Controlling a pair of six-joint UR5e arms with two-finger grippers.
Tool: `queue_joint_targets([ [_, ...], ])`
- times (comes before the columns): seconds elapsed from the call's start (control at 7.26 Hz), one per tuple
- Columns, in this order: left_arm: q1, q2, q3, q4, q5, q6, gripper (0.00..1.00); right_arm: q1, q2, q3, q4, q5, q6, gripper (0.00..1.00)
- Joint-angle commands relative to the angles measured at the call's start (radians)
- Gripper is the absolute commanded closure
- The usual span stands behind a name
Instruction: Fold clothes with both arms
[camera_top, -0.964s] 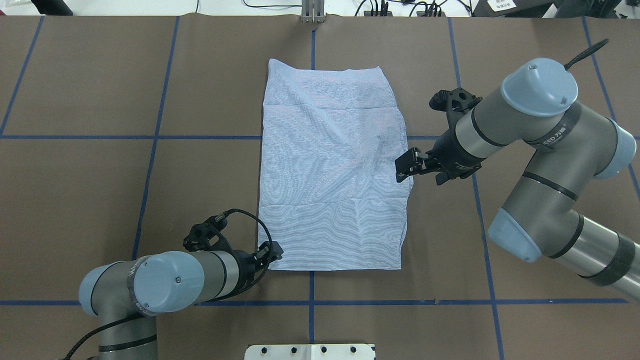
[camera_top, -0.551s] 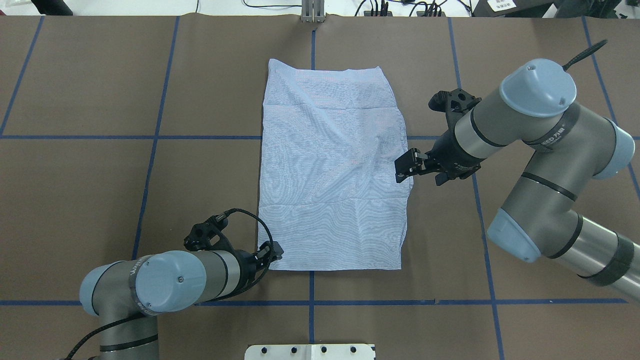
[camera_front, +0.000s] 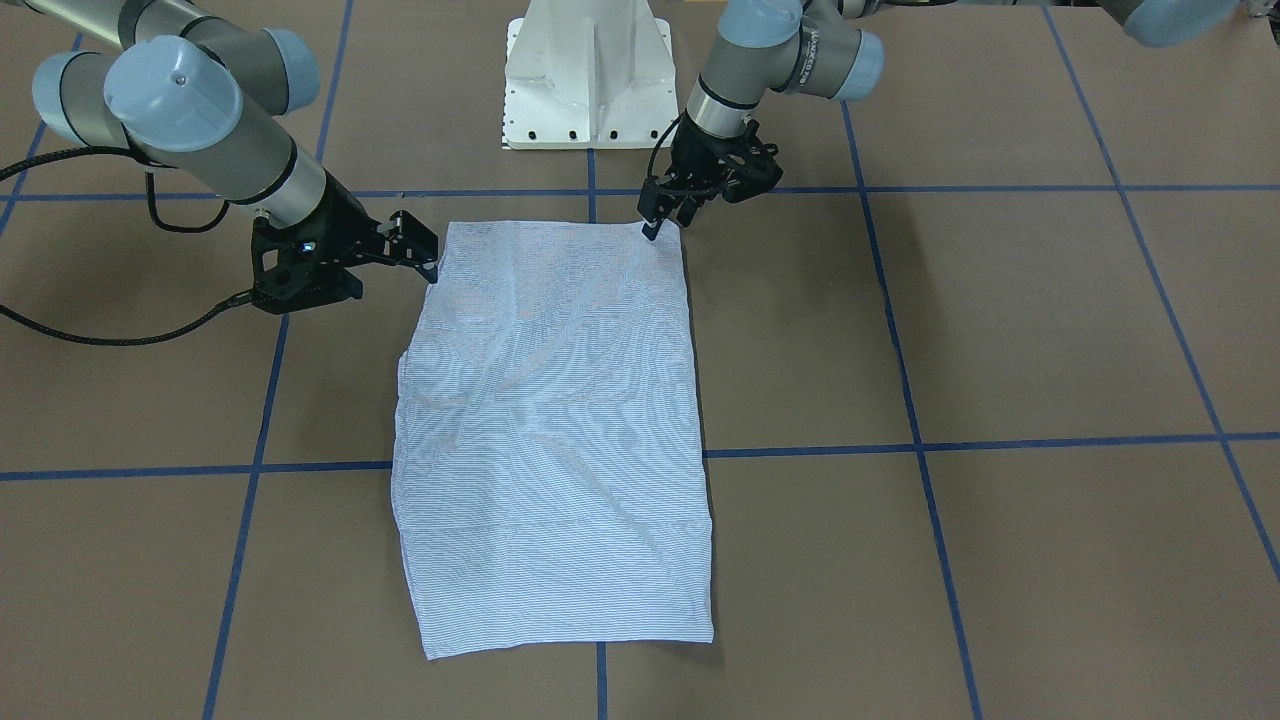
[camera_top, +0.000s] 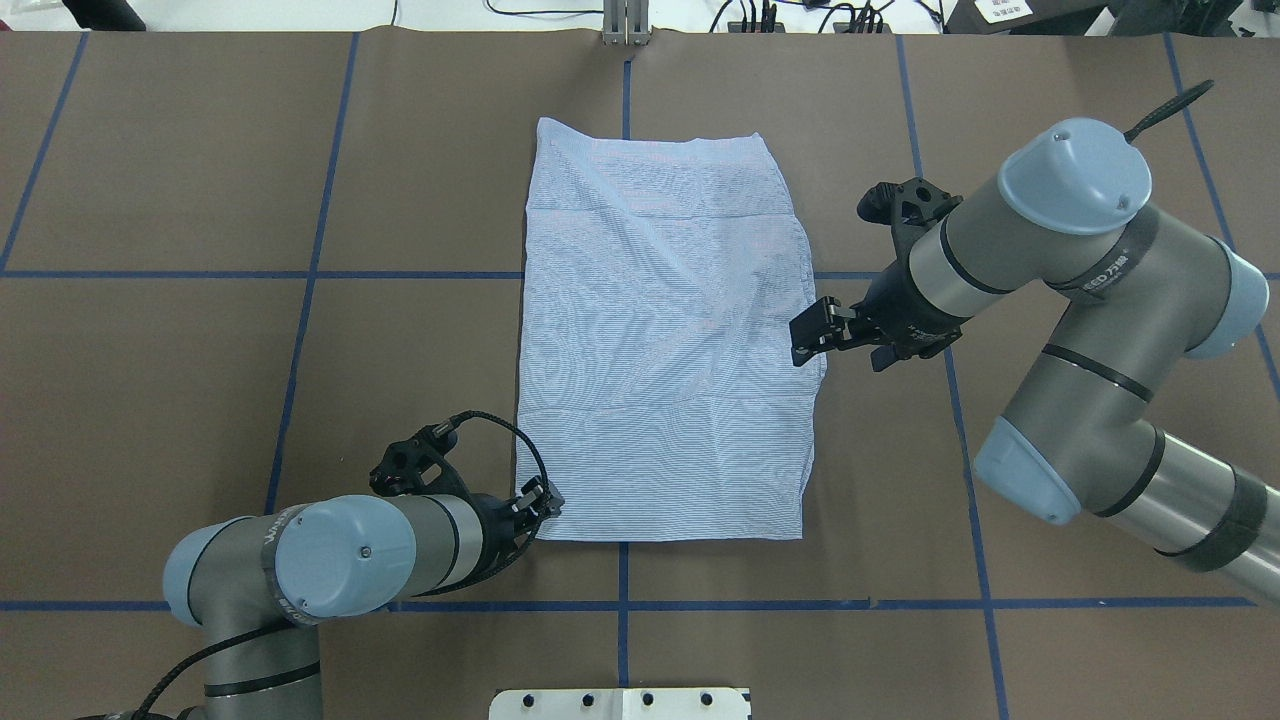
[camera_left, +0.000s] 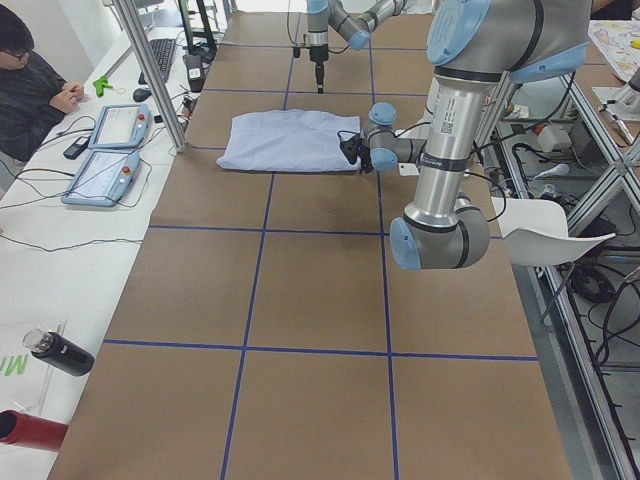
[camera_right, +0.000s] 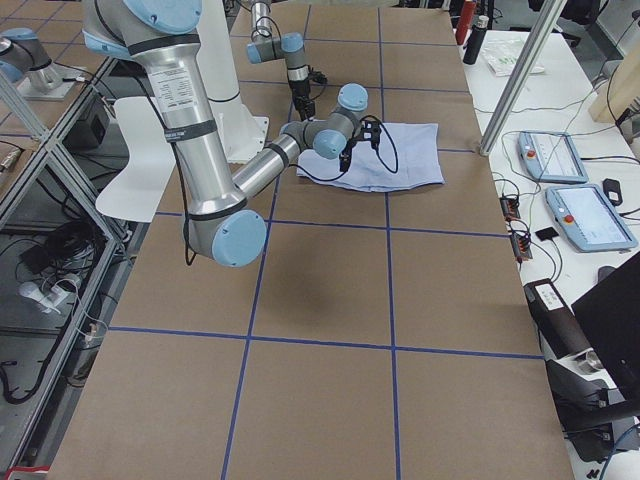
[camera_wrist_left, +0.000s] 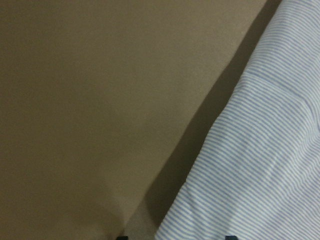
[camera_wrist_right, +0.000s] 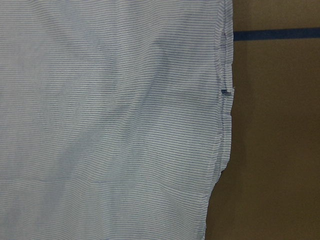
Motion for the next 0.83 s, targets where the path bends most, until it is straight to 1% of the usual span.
queue_joint_targets([
  [0.0, -0.002, -0.002, 0.002, -0.001, 0.000, 0.000, 0.37, 0.000, 0.000, -0.002, 0.000, 0.002, -0.001, 0.00],
  [0.41, -0.005, -0.003, 0.002, 0.001, 0.000, 0.000, 0.44, 0.000, 0.000, -0.002, 0.000, 0.002, -0.001, 0.00],
  [0.69, -0.004, -0.009, 0.002, -0.001, 0.000, 0.000, 0.45, 0.000, 0.000, -0.003, -0.001, 0.002, -0.001, 0.00],
])
